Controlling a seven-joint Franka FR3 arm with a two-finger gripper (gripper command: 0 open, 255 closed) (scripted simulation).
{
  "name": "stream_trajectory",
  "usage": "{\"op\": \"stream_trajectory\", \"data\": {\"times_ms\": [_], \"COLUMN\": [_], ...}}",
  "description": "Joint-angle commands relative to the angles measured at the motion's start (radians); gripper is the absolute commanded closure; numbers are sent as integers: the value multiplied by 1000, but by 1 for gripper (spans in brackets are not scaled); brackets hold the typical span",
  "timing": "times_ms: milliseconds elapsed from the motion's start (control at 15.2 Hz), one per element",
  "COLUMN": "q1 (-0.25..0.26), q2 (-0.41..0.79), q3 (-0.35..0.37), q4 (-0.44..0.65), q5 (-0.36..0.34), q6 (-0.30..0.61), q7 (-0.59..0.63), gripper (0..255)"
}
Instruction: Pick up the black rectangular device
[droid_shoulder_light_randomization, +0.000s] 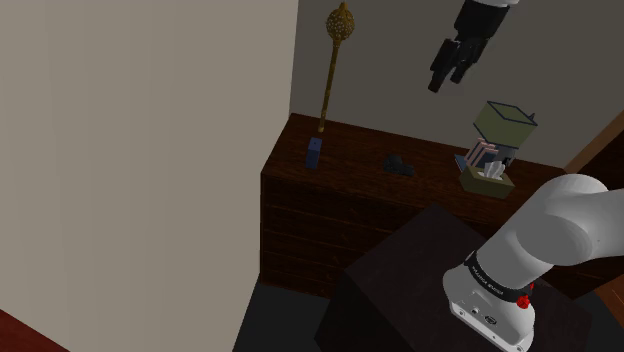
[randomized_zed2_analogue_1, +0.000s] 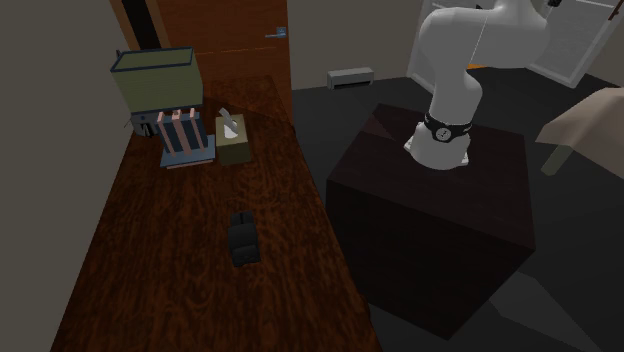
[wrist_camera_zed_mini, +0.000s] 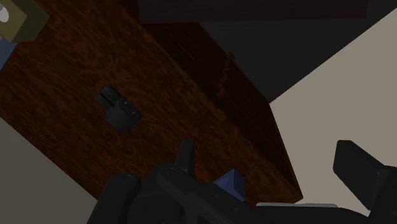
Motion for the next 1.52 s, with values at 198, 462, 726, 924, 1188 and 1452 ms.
{"op": "stream_trajectory", "data": {"times_ms": [198,462,726,924,1188,1452], "q1": [-5,-17,-31,-41,-48,-44], "q2": [-1,21,72,130,233,363], "q3": [-56,-134,-214,-276,-360,-444], "q4": [-75,-157,-216,-244,-261,-251], "q5": [-31,-75,-118,-147,-175,-181], "q6": [73,176,287,374,495,616], "q7": [-75,-174,-273,-348,-450,-559], "gripper": [0,0,0,0,0,0]}}
